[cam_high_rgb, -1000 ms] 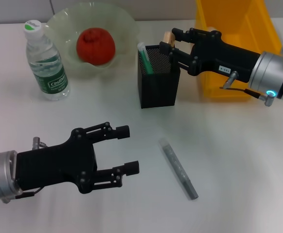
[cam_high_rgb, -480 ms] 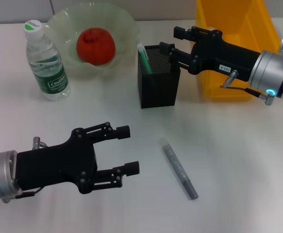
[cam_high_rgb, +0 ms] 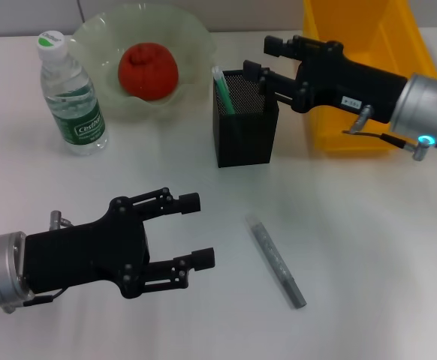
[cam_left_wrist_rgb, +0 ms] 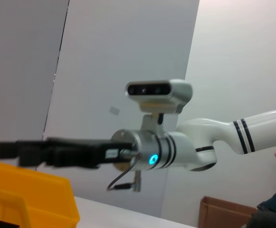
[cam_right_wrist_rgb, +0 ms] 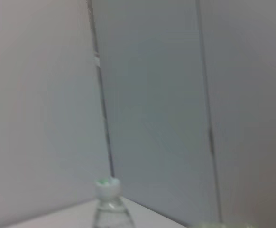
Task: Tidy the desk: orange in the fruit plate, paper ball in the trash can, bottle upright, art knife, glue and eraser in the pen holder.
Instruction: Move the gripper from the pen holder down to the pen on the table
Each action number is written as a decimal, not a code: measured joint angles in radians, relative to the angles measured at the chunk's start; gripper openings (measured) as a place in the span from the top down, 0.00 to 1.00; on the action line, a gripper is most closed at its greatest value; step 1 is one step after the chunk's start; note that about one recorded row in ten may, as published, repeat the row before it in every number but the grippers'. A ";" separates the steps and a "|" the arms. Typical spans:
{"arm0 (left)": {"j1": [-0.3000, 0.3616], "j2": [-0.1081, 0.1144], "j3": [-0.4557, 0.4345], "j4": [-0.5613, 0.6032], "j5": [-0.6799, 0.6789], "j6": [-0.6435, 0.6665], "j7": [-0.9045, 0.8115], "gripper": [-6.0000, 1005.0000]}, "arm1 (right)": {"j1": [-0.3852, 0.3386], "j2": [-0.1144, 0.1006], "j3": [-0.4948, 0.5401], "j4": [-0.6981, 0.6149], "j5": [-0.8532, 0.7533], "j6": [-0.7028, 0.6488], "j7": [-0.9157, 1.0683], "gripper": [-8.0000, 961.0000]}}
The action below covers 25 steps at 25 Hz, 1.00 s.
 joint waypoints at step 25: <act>0.002 0.001 -0.004 0.000 0.002 -0.005 0.000 0.23 | 0.180 -0.003 0.032 -0.851 -1.064 -0.581 1.368 0.42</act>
